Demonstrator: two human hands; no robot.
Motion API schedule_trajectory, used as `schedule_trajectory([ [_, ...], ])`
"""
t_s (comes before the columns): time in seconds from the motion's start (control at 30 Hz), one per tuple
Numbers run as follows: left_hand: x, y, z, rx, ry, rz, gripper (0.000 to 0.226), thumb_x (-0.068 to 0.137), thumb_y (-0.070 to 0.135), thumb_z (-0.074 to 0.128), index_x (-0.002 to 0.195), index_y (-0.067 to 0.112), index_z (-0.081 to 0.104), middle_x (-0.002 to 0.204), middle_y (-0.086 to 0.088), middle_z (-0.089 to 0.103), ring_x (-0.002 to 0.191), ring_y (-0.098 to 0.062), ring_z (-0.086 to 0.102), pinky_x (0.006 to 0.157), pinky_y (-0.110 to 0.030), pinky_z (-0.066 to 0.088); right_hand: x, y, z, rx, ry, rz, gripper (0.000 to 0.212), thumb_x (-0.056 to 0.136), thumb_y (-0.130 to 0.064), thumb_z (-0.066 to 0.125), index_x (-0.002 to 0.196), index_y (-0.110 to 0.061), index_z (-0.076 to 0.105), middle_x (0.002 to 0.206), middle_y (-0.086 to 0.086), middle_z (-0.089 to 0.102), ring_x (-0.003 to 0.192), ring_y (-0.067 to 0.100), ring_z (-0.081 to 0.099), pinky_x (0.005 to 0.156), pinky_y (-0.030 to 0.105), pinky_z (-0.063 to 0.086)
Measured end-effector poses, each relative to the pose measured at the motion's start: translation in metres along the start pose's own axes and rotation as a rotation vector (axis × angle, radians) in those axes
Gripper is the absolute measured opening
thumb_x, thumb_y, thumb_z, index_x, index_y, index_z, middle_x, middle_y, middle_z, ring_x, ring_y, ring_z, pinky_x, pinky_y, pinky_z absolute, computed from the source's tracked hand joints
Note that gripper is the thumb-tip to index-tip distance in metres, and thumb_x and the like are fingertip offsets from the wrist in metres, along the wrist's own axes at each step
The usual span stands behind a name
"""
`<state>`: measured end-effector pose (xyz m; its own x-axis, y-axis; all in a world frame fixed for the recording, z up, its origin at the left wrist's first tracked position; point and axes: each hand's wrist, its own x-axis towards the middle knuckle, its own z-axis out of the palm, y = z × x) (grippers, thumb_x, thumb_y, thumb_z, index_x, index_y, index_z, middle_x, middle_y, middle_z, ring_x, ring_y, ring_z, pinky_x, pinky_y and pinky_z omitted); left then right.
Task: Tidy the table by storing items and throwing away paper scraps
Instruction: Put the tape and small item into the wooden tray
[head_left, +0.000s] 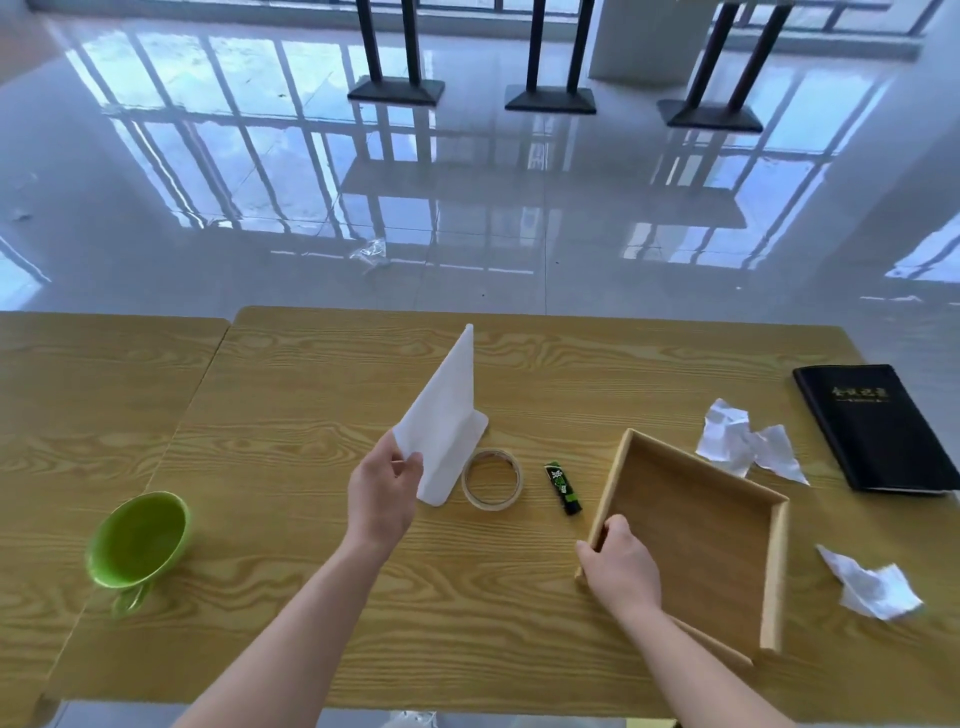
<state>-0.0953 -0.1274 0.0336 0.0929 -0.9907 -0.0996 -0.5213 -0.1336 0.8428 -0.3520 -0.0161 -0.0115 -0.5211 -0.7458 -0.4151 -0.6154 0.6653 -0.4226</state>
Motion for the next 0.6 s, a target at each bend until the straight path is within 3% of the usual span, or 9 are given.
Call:
schedule_trajectory([
  [0.1, -0.008, 0.002, 0.004, 0.089, -0.008, 0.079, 0.008, 0.089, 0.013, 0.061, 0.092, 0.02, 0.062, 0.07, 0.006, 0.06, 0.063, -0.008, 0.057, 0.053, -0.018, 0.036, -0.011, -0.002, 0.009, 0.021, -0.029, -0.051, 0.022, 0.091, -0.036, 0.06, 0.091, -0.02, 0.045, 0.083, -0.001, 0.064, 0.077, 0.021, 0.063, 0.067, 0.038, 0.052],
  [0.27, -0.027, 0.003, 0.013, 0.155, -0.011, 0.157, 0.034, 0.086, 0.009, 0.062, 0.12, 0.012, 0.059, 0.084, 0.013, 0.051, 0.074, 0.0, 0.055, 0.058, -0.012, 0.034, -0.021, -0.018, 0.024, 0.072, -0.066, -0.103, 0.02, 0.09, -0.031, 0.062, 0.086, -0.021, 0.044, 0.077, -0.004, 0.063, 0.07, 0.017, 0.063, 0.066, 0.039, 0.054],
  [0.37, -0.03, 0.002, 0.014, 0.183, -0.035, 0.186, 0.026, 0.086, 0.008, 0.062, 0.111, 0.003, 0.061, 0.088, 0.01, 0.053, 0.084, 0.008, 0.051, 0.06, -0.008, 0.036, -0.024, -0.031, 0.032, 0.074, -0.064, -0.113, 0.021, 0.09, -0.031, 0.062, 0.085, -0.022, 0.043, 0.077, -0.004, 0.063, 0.07, 0.016, 0.062, 0.063, 0.035, 0.052],
  [0.43, -0.03, 0.001, 0.013, 0.184, -0.045, 0.182, 0.023, 0.086, 0.009, 0.062, 0.108, -0.001, 0.06, 0.093, 0.009, 0.058, 0.081, 0.006, 0.053, 0.061, -0.011, 0.036, -0.025, -0.039, 0.037, 0.072, -0.068, -0.117, 0.022, 0.089, -0.03, 0.061, 0.085, -0.021, 0.042, 0.077, -0.004, 0.062, 0.07, 0.017, 0.062, 0.063, 0.035, 0.051],
  [0.6, -0.023, 0.0, -0.001, 0.157, -0.056, 0.176, 0.027, 0.084, 0.009, 0.06, 0.112, 0.007, 0.06, 0.062, 0.012, 0.051, 0.064, -0.003, 0.054, 0.054, -0.013, 0.035, -0.025, -0.061, 0.047, 0.068, -0.073, -0.112, 0.021, 0.087, -0.029, 0.06, 0.084, -0.021, 0.041, 0.078, -0.002, 0.062, 0.072, 0.02, 0.062, 0.065, 0.036, 0.05],
])
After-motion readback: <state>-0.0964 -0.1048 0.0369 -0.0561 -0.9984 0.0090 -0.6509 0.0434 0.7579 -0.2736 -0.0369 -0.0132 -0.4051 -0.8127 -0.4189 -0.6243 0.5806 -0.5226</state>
